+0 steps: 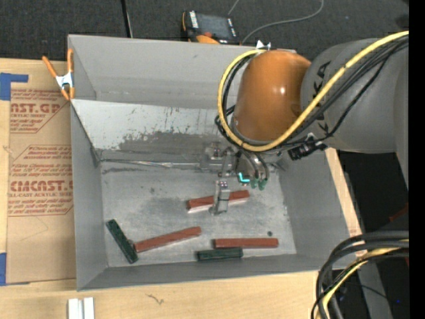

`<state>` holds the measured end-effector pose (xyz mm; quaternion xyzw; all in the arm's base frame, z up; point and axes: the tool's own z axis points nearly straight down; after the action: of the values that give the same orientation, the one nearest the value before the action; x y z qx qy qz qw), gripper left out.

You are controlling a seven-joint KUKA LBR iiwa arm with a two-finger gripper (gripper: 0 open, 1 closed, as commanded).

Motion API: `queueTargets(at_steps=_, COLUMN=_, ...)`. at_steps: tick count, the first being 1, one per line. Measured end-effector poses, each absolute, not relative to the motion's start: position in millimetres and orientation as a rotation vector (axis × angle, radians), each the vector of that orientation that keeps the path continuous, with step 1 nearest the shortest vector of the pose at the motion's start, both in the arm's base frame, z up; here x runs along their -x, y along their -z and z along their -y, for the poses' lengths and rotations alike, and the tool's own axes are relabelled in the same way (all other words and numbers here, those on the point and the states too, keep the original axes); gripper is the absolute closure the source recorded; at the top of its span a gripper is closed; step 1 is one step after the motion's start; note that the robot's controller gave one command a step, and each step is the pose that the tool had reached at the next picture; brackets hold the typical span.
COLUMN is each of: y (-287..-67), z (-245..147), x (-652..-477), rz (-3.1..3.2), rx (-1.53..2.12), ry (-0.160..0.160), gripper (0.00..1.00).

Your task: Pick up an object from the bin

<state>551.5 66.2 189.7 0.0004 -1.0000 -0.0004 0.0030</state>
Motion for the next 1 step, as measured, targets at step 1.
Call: queueTargets(at_steps=1, y=-64.9, z=-38.8, x=-543.6, rz=3.133, rx=0.11, ry=0.0, gripper=0.0)
